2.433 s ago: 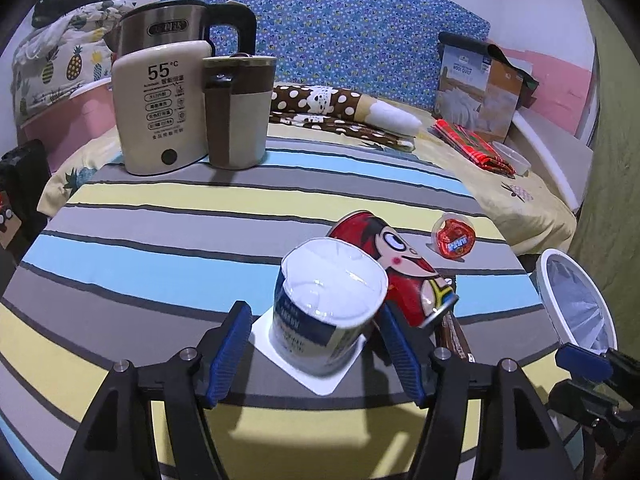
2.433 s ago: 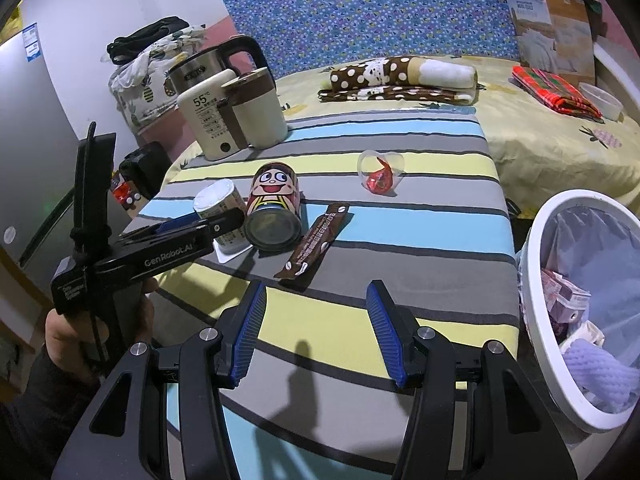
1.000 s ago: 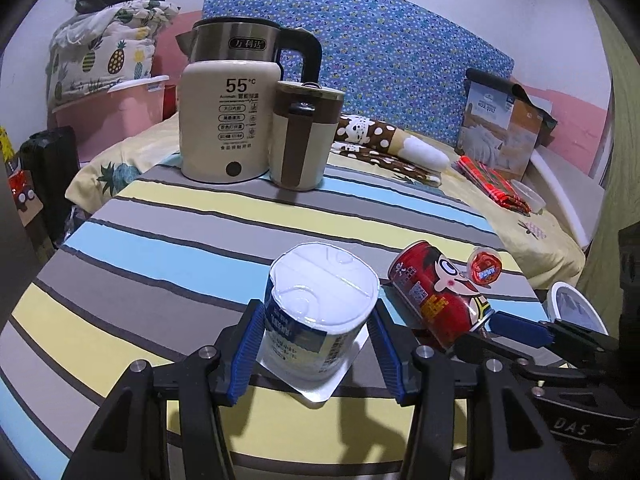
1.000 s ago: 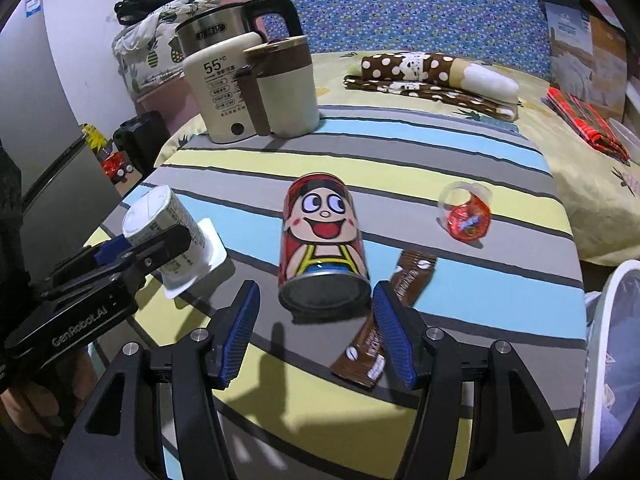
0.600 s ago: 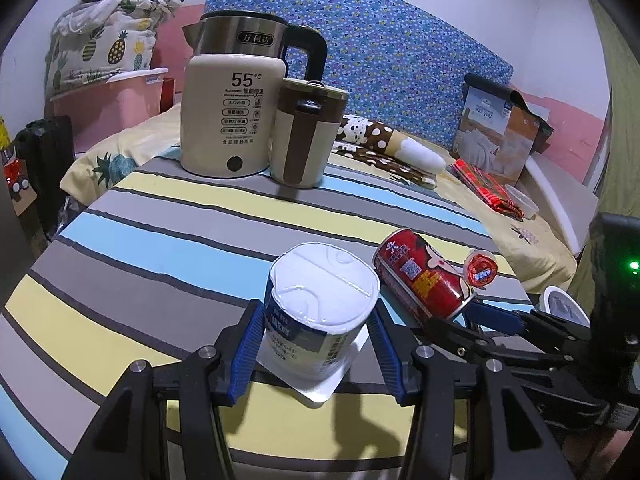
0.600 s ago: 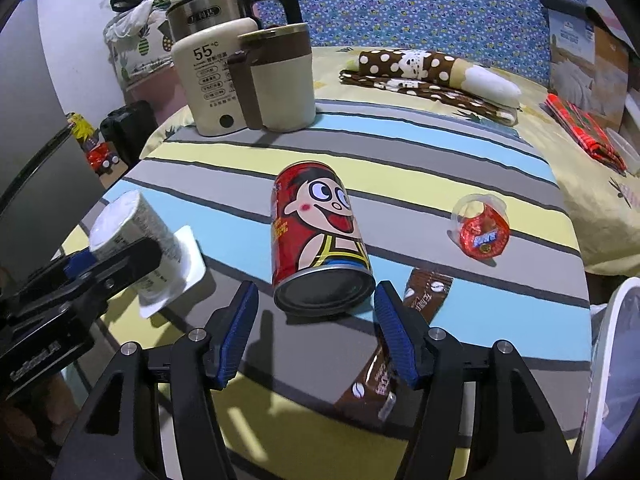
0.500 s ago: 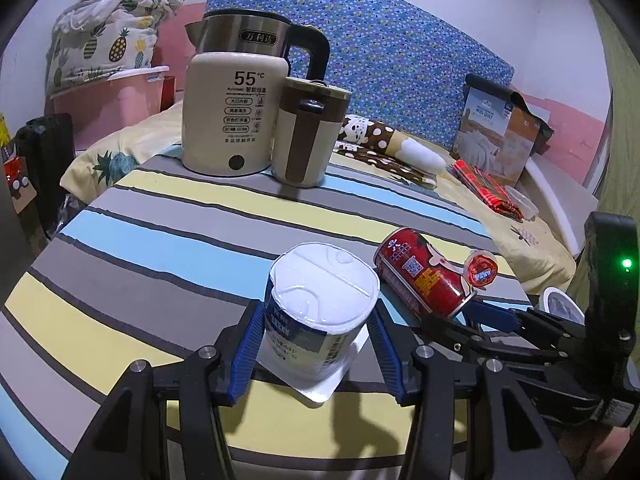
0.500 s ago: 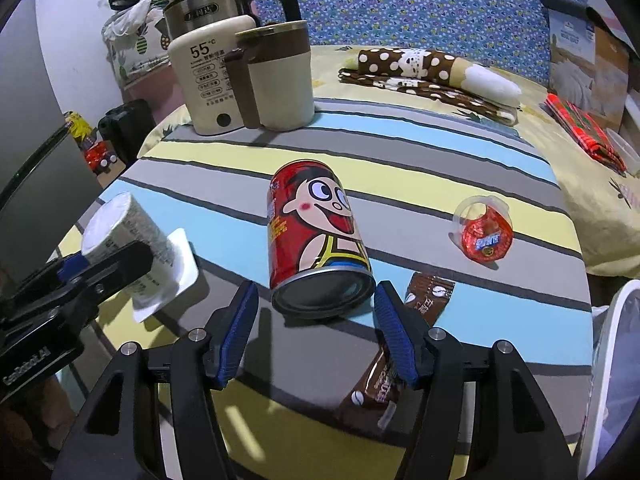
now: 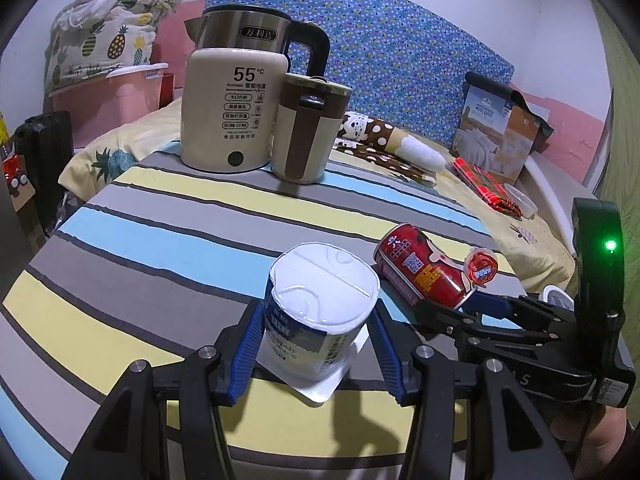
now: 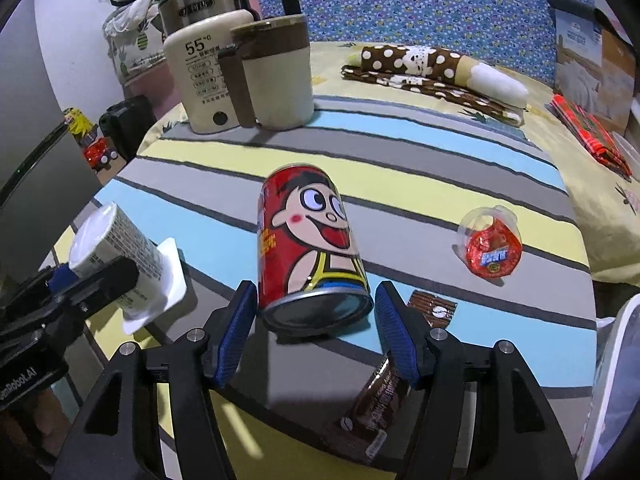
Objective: Collect trash
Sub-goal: 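Grasp the white cup with the left tool while the right tool grasps the cartoon-face can, then carry the white cup and can over the white bin and release both, then move both tools back over the table toward the coffee sachet and candy cup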
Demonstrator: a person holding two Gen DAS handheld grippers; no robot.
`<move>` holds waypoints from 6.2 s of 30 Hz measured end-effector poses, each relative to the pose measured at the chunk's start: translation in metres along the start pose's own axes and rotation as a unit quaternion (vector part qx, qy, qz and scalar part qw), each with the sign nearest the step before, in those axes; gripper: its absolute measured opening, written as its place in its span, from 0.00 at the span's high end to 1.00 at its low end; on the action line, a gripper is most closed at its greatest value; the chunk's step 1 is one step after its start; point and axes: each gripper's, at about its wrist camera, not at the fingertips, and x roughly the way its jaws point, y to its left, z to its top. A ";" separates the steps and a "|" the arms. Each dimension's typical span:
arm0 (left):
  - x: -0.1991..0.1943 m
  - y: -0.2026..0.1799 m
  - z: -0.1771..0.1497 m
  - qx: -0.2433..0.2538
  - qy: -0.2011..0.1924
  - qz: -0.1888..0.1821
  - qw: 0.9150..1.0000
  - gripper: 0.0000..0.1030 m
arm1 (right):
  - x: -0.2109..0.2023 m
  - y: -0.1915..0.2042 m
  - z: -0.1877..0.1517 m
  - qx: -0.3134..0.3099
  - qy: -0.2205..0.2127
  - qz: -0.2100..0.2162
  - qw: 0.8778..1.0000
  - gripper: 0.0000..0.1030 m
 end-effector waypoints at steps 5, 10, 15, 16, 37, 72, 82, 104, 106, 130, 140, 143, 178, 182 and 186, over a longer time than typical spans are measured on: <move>0.000 0.000 0.000 0.000 0.000 0.000 1.000 0.49 | -0.005 0.002 -0.002 -0.004 -0.008 -0.001 1.000 0.47; -0.001 -0.002 -0.001 0.006 0.000 0.006 1.000 0.49 | -0.015 0.001 -0.006 0.001 -0.014 0.003 1.000 0.47; -0.004 -0.010 -0.005 0.019 -0.001 0.011 1.000 0.49 | -0.030 0.000 -0.012 0.006 -0.023 0.011 1.000 0.47; -0.005 -0.012 -0.006 0.022 -0.001 0.011 1.000 0.49 | -0.032 0.000 -0.014 0.007 -0.025 0.012 1.000 0.47; -0.066 -0.074 -0.027 0.084 -0.018 -0.019 0.996 0.49 | -0.106 -0.011 -0.043 0.026 -0.080 0.011 0.996 0.47; -0.078 -0.220 -0.055 0.185 0.014 -0.124 0.975 0.49 | -0.177 -0.114 -0.109 0.153 -0.138 -0.058 0.977 0.47; -0.064 -0.266 -0.050 0.206 0.013 -0.159 0.965 0.49 | -0.193 -0.149 -0.122 0.188 -0.149 -0.093 0.966 0.47; 0.006 -0.343 -0.065 0.249 0.056 -0.202 0.945 0.49 | -0.189 -0.202 -0.145 0.243 -0.123 -0.139 0.952 0.47; 0.014 -0.347 -0.068 0.252 0.063 -0.205 0.944 0.49 | -0.187 -0.206 -0.147 0.249 -0.118 -0.142 0.951 0.47; 0.011 -0.325 -0.061 0.226 0.055 -0.212 0.949 0.42 | -0.194 -0.199 -0.139 0.232 -0.119 -0.169 0.950 0.45; -0.026 -0.280 -0.061 0.203 0.036 -0.187 0.960 0.42 | -0.190 -0.162 -0.128 0.198 -0.127 -0.126 0.964 0.45; -0.036 -0.267 -0.061 0.197 0.029 -0.177 0.964 0.42 | -0.187 -0.150 -0.125 0.189 -0.128 -0.112 0.967 0.45; -0.023 -0.149 -0.049 0.128 0.035 -0.040 0.990 0.42 | -0.139 -0.080 -0.093 0.100 -0.100 -0.048 0.989 0.45; -0.010 -0.151 -0.044 0.127 0.041 -0.040 0.990 0.42 | -0.135 -0.084 -0.091 0.112 -0.093 -0.041 0.988 0.45; 0.009 -0.151 -0.038 0.129 0.051 -0.035 0.990 0.42 | -0.131 -0.085 -0.088 0.114 -0.087 -0.037 0.989 0.45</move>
